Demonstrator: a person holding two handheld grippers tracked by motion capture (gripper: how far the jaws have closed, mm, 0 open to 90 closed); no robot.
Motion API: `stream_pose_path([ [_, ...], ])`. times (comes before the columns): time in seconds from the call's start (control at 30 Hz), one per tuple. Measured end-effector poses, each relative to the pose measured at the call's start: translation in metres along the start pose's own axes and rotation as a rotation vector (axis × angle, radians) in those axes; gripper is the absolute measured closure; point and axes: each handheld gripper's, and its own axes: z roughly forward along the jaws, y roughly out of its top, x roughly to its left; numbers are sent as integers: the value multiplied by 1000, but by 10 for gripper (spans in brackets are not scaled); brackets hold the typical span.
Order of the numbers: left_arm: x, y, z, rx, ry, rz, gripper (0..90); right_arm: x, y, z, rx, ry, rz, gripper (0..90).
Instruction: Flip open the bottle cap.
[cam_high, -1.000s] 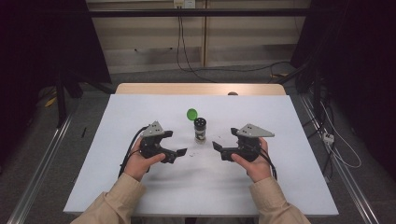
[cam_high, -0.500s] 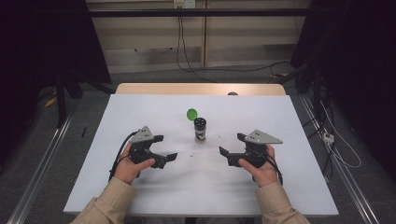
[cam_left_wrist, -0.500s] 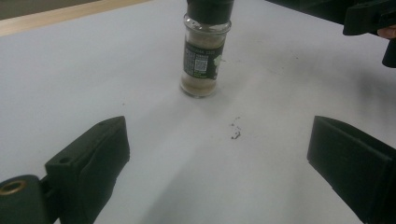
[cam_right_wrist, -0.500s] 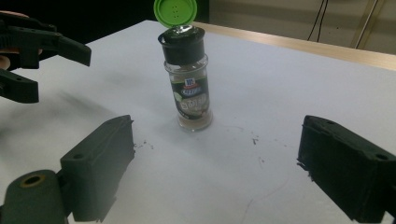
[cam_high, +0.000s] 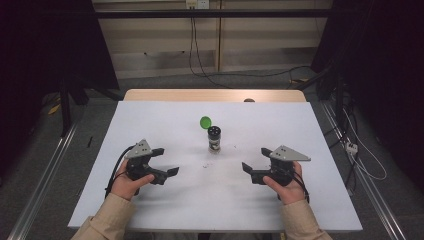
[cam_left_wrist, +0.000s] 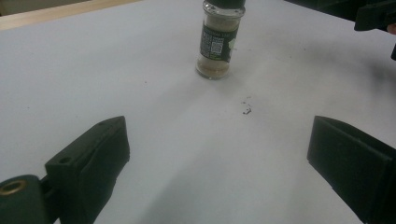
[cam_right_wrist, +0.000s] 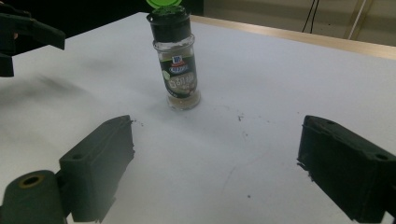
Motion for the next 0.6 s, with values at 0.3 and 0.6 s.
stream_pose_path([
  [0.3, 0, -6, -7, 6, 23, 3, 54, -5, -9, -9, 1, -15, 12, 101],
  [0.6, 0, -11, -15, 12, 34, 5, 55, -11, -16, -19, 1, -34, 15, 101],
])
